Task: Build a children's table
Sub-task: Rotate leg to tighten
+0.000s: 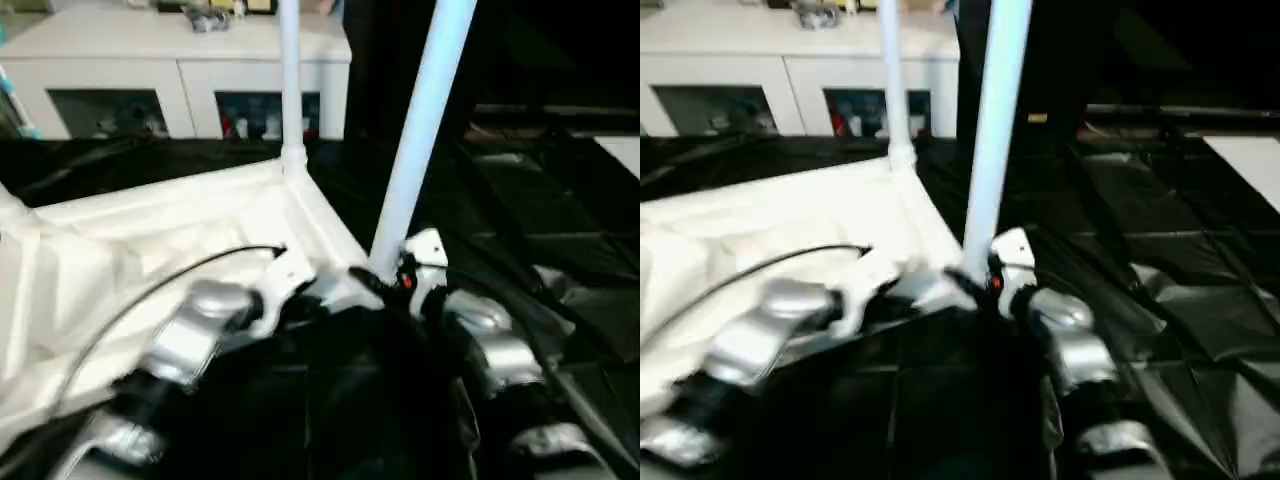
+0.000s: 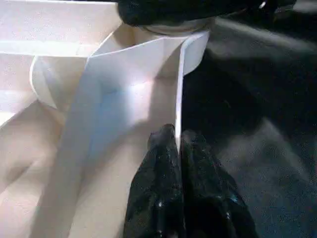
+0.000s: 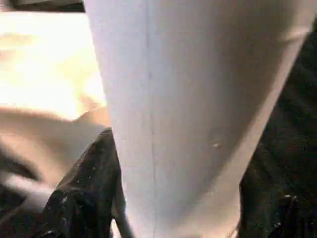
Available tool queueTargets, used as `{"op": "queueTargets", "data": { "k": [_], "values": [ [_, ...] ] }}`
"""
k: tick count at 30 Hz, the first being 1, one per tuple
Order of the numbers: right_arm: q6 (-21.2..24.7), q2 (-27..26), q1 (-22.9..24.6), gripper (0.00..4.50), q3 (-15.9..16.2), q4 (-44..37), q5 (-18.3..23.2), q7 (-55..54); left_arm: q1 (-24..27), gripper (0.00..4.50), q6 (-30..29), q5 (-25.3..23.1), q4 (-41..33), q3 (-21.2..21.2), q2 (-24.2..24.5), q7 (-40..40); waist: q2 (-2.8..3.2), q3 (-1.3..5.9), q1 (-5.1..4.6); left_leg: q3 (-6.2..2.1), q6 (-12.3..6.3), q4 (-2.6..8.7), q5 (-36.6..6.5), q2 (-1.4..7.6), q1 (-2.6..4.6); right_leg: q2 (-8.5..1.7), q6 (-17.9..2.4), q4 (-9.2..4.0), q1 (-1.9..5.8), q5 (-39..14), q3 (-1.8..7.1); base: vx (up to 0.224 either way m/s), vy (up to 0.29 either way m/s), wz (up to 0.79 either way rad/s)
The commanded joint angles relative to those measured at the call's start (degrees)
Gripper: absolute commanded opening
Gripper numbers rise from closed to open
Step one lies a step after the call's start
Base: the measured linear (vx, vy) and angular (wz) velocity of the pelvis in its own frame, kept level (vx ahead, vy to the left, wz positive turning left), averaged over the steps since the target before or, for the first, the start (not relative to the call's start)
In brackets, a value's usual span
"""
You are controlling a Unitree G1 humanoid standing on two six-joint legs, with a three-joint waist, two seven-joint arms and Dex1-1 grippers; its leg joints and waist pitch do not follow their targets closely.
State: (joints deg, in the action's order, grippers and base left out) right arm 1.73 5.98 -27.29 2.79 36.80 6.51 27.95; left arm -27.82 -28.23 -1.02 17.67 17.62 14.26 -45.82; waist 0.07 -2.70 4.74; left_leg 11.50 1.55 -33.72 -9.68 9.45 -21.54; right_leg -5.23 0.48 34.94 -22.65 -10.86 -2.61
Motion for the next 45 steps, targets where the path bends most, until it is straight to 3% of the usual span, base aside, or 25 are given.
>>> {"op": "queueTargets", "data": {
  "k": [1,3,5,6,7,8,10,11,12,16,18,19,20,21,23,26,28,30,31,32,34,38,41,43,45],
  "values": [
    [2.8,-4.6,-0.4,2.67,1.1,3.7,-0.7,-7.4,-1.0,0.0,-2.0,-0.1,4.0,-1.1,-4.8,8.5,-0.24,2.48,-0.57,-2.71,3.48,4.84,-26.5,3.25,1.94,-3.79,-7.0,-6.51,0.46,-33.1,1.87,0.0,0.0,0.0],
    [3.2,-6.2,-1.0,2.67,0.8,4.9,-0.8,-10.2,-1.6,0.0,-2.3,-0.4,5.2,-1.5,-6.5,10.4,-0.26,2.33,-0.81,-2.85,3.68,4.81,-28.5,3.13,2.17,-3.75,-5.4,-7.13,0.14,-35.9,1.65,0.0,0.0,0.0],
    [3.3,-9.4,-2.0,2.67,0.6,6.6,-1.4,-13.8,-3.1,0.0,-2.8,-0.9,7.6,-2.2,-9.6,13.9,-0.12,2.05,-1.04,-3.07,3.82,4.8,-32.9,2.97,3.45,-3.5,-3.6,-8.28,-0.37,-38.7,0.75,0.0,0.0,0.0],
    [3.1,-10.4,-2.5,2.67,0.7,7.1,-2.1,-15.0,-3.6,0.0,-3.0,-1.2,8.5,-2.2,-10.5,14.7,0.0,2.03,-1.19,-3.23,3.89,4.96,-34.0,3.0,3.54,-3.42,-3.3,-8.43,-0.26,-38.6,0.5,0.0,0.0,0.0],
    [2.8,-10.7,-2.8,2.67,0.9,7.3,-2.6,-15.6,-3.9,0.0,-3.1,-1.4,8.8,-2.2,-10.8,15.0,0.38,2.25,-1.39,-3.53,4.29,5.41,-35.2,3.16,3.42,-3.43,-3.3,-8.34,0.31,-36.5,0.2,0.0,0.0,0.0],
    [2.6,-10.8,-2.9,2.67,0.8,7.5,-2.4,-15.3,-4.0,0.0,-3.2,-1.5,8.9,-2.0,-10.8,15.0,0.39,2.37,-1.57,-3.66,4.39,5.84,-36.0,3.29,3.14,-3.34,-3.3,-8.18,0.66,-34.2,0.0,0.0,0.0,0.0],
    [2.5,-11.1,-3.4,2.67,-0.8,7.7,-1.1,-14.5,-4.3,0.0,-2.7,-1.7,9.0,-1.6,-10.5,14.2,0.61,2.45,-1.56,-3.51,4.55,6.04,-37.0,3.34,3.4,-3.43,-3.8,-8.27,0.44,-32.2,0.15,0.0,0.0,0.0],
    [2.5,-11.1,-3.5,3.23,-1.1,7.8,-0.9,-14.6,-4.3,0.0,-2.6,-1.8,9.1,-1.6,-10.5,14.1,0.49,2.46,-1.67,-3.44,4.37,6.05,-37.0,3.26,3.4,-3.56,-4.2,-8.37,0.36,-31.6,0.28,0.0,0.0,0.0],
    [2.4,-11.0,-3.5,3.23,-1.3,7.6,-0.4,-14.1,-4.3,0.0,-2.3,-1.9,8.9,-1.4,-10.2,13.6,0.4,2.44,-1.67,-3.42,4.21,6.03,-36.7,3.22,3.33,-3.64,-4.2,-8.4,0.37,-31.6,0.33,0.0,0.0,0.0],
    [1.3,-10.5,-3.3,3.57,-1.5,6.9,-0.7,-13.5,-4.2,0.0,-1.2,-2.2,8.4,-0.7,-9.5,11.9,0.35,2.55,-2.25,-3.73,3.53,6.35,-34.4,3.25,2.1,-4.08,-4.1,-8.15,1.2,-32.2,0.3,0.0,0.0,0.0],
    [0.8,-10.0,-3.2,3.8,-1.4,6.5,-0.9,-12.9,-4.0,0.0,-0.3,-2.3,7.9,-0.2,-8.9,10.6,0.26,2.59,-2.4,-3.7,3.27,6.39,-33.8,3.26,1.85,-4.18,-4.2,-8.1,1.21,-32.0,0.42,0.0,0.0,0.0],
    [-1.3,-6.2,-2.5,3.84,0.0,3.4,-1.4,-5.8,-2.0,0.0,2.9,-1.9,4.3,2.0,-5.3,4.1,0.27,2.69,-2.16,-3.76,2.81,6.28,-33.0,3.3,1.83,-4.44,-4.3,-8.28,1.25,-32.2,0.48,0.0,0.0,0.0],
    [-1.3,-5.1,-2.2,3.9,0.4,2.4,-1.3,-3.5,-1.5,0.0,2.9,-1.8,3.4,2.3,-4.3,2.8,0.2,2.82,-2.18,-3.55,2.16,6.29,-31.0,3.4,1.26,-4.5,-4.6,-7.97,1.55,-30.7,0.77,0.0,0.0,0.0],
    [-1.1,-4.4,-2.1,3.9,0.6,1.8,-1.0,-1.9,-1.2,0.0,2.6,-1.7,2.9,2.4,-3.7,2.2,0.22,2.85,-2.05,-3.49,1.88,6.31,-30.0,3.44,1.14,-4.5,-4.9,-7.89,1.57,-29.6,0.87,0.0,0.0,0.0],
    [-1.6,-2.7,-1.7,3.9,1.4,0.5,-1.3,0.4,-0.5,0.0,5.3,-1.3,2.2,2.9,-2.4,-0.3,0.11,2.79,-1.77,-3.03,1.18,6.01,-28.2,3.43,1.75,-4.37,-6.7,-7.93,1.0,-28.0,1.07,0.0,0.0,0.0],
    [-2.4,2.2,-0.3,3.9,2.9,-3.4,-0.6,8.1,1.8,0.0,9.9,0.5,-1.0,3.6,1.6,-7.7,0.07,2.84,-1.35,-2.61,0.29,5.97,-24.9,3.63,1.49,-4.29,-8.2,-7.32,1.24,-24.5,1.4,0.0,0.0,0.0],
    [-2.2,5.8,1.2,3.9,3.7,-6.9,1.2,15.4,3.3,0.0,9.2,2.3,-3.5,3.6,4.3,-12.3,0.12,3.02,-0.87,-2.41,-0.39,5.94,-22.6,3.86,1.33,-4.21,-9.0,-6.76,1.65,-21.3,1.52,0.0,0.0,0.0],
    [-1.4,8.2,2.3,3.9,4.6,-8.8,1.8,20.1,3.8,0.0,9.3,2.8,-4.5,4.0,6.1,-14.6,0.25,3.01,-0.3,-1.9,-0.93,5.69,-22.0,3.96,2.0,-3.69,-10.1,-6.58,1.13,-18.8,1.67,0.058,-0.03,0.1],
    [-0.3,11.4,3.9,3.9,5.9,-11.3,2.6,26.7,4.6,0.0,9.4,3.9,-5.9,4.4,8.4,-18.1,0.02,2.9,0.09,-1.6,-1.24,5.49,-21.1,3.86,2.04,-3.53,-10.7,-6.34,1.01,-17.3,1.88,0.059,-0.031,0.13],
    [-0.3,13.0,4.6,3.9,6.7,-12.3,2.9,29.6,5.0,0.0,8.8,4.9,-6.9,4.3,9.4,-20.2,0.01,3.04,0.54,-1.55,-1.72,5.36,-19.8,3.96,1.86,-3.63,-11.3,-5.79,1.37,-16.0,2.05,0.064,-0.029,0.13],
    [-0.5,14.9,5.5,3.9,7.5,-13.6,3.6,33.4,5.4,0.0,7.9,6.5,-8.5,4.2,10.8,-23.5,0.16,3.17,0.79,-1.26,-2.19,5.16,-18.0,4.04,2.06,-3.57,-12.5,-5.56,1.27,-13.8,2.12,0.073,-0.029,0.13],
    [0.0,16.3,6.0,3.9,7.8,-15.0,4.6,36.1,5.6,0.0,6.9,7.9,-10.0,4.2,12.3,-26.3,0.03,3.75,1.26,-1.08,-4.37,4.35,-9.4,3.94,1.27,-3.25,-15.5,-3.77,2.12,-2.8,1.66,0.049,-0.016,0.04],
    [0.4,17.3,6.4,3.9,8.5,-16.0,4.7,37.7,5.0,0.0,5.9,8.9,-10.6,4.3,13.3,-27.8,-0.04,4.01,1.84,-1.02,-5.86,3.75,-6.1,3.81,0.95,-3.25,-16.2,-3.13,2.17,0.9,1.63,0.0,0.0,0.0],
    [0.4,17.5,6.4,3.9,8.7,-16.0,4.5,38.0,4.9,0.0,5.8,9.0,-10.6,4.3,13.4,-27.9,0.1,3.83,1.94,-1.03,-5.88,3.75,-7.1,3.82,0.77,-3.25,-16.3,-3.29,2.02,-0.8,1.49,0.0,0.0,0.0],
    [0.3,17.8,6.3,3.9,9.1,-15.7,4.3,39.0,4.7,0.0,5.8,9.1,-10.5,4.3,13.5,-28.2,0.11,3.44,1.82,-1.2,-4.35,4.1,-11.2,3.95,0.76,-3.42,-15.2,-3.93,1.99,-7.3,1.47,0.0,0.0,0.0]
  ]
}}
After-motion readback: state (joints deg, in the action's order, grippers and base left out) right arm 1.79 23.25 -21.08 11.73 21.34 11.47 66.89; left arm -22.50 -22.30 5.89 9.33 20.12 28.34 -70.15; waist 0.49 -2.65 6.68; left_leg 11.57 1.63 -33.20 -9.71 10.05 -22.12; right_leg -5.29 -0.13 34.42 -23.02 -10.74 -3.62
